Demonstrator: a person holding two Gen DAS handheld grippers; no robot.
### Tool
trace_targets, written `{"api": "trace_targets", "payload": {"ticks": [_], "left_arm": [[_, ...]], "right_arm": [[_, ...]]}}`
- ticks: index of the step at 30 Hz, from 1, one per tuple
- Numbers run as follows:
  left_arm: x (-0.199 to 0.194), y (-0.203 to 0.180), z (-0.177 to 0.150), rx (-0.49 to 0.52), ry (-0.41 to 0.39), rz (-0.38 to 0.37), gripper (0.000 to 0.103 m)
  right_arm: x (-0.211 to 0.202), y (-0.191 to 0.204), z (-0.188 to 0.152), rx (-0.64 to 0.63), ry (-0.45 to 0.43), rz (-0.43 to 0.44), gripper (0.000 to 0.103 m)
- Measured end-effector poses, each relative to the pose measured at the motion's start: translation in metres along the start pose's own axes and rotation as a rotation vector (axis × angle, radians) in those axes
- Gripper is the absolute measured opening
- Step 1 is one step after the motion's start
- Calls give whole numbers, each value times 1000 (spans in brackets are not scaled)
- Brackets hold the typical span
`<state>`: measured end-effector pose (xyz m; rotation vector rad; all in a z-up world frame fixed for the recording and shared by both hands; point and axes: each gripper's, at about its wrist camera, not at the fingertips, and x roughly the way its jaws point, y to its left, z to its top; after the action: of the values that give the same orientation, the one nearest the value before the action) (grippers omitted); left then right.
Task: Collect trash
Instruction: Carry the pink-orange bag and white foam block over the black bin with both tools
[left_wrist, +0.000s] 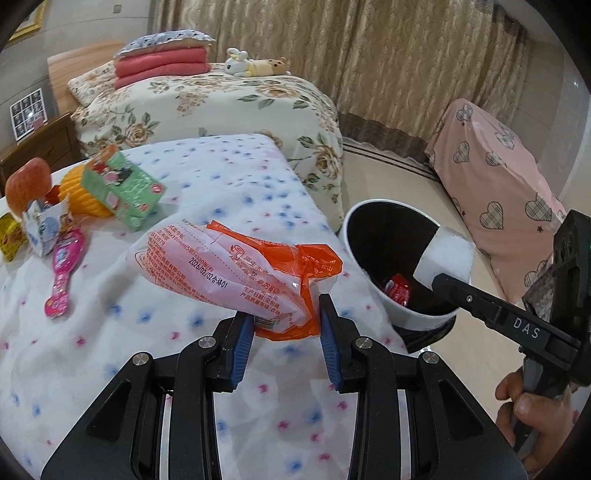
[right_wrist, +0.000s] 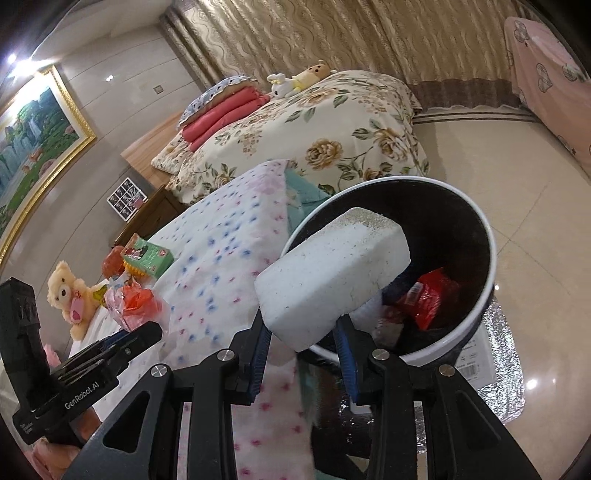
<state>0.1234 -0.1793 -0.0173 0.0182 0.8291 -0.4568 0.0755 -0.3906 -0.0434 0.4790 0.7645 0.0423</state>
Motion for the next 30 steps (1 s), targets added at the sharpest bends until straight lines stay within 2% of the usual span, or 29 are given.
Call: {"api": "trace_targets", "payload": {"ticks": [14,30], "left_arm": [[18,-34,11,64,19,-28,32],[40,-57,21,106,49,-54,32]], "right_arm": [[-1,-26,9,23,10,-21,35],[10,-42,23,-3,44,-50,36]]}}
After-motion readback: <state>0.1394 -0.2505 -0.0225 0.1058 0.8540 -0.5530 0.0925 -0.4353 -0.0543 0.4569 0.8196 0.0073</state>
